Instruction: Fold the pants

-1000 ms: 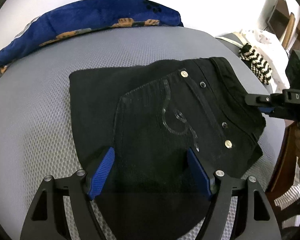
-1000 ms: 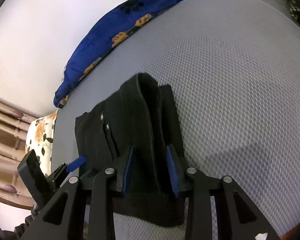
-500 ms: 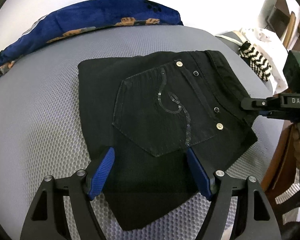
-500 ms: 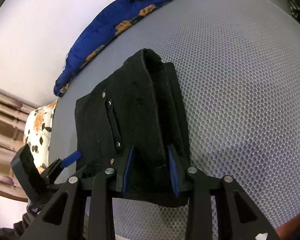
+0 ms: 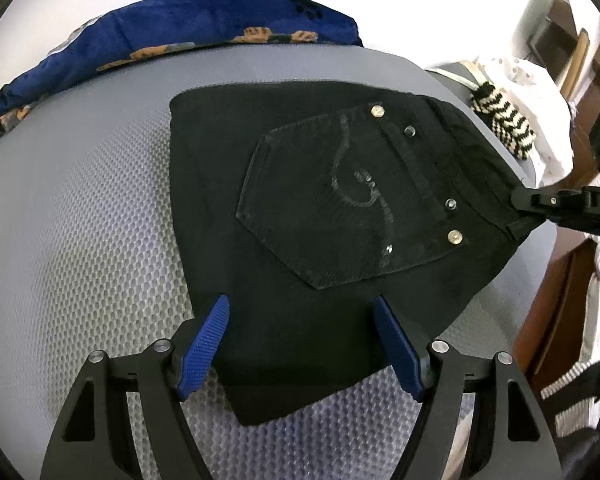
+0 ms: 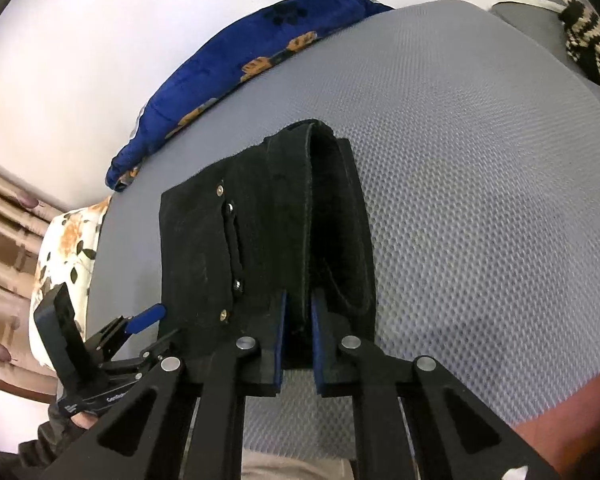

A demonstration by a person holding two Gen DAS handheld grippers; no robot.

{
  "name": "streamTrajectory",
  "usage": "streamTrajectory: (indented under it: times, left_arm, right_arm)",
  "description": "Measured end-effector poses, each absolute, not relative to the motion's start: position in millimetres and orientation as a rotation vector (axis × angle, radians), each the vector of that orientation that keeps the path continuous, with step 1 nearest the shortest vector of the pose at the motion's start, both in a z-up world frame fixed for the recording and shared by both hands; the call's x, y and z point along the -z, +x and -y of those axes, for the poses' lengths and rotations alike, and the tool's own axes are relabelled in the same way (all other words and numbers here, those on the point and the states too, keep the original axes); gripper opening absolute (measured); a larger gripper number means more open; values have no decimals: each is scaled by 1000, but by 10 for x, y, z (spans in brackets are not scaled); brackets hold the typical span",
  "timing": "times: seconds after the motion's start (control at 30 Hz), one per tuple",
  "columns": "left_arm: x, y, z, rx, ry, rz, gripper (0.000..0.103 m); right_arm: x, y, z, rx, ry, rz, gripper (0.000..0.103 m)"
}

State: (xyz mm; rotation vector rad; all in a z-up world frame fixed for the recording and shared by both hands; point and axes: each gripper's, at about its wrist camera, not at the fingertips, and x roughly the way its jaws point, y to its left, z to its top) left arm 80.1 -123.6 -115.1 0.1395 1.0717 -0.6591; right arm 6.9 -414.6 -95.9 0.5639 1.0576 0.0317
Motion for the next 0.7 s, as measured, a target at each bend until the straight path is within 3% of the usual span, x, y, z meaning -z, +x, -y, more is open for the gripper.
streamTrajectory:
  times: [0.2, 0.7]
  left_arm:
    - [1235, 802, 1208, 650, 155, -1077, 74]
    - [1170, 825, 1135, 582, 147, -1037, 76]
  right_arm:
    - [1292, 136, 4179, 11, 563, -1114, 10]
    - [1310, 119, 4191, 18, 579, -1113, 12]
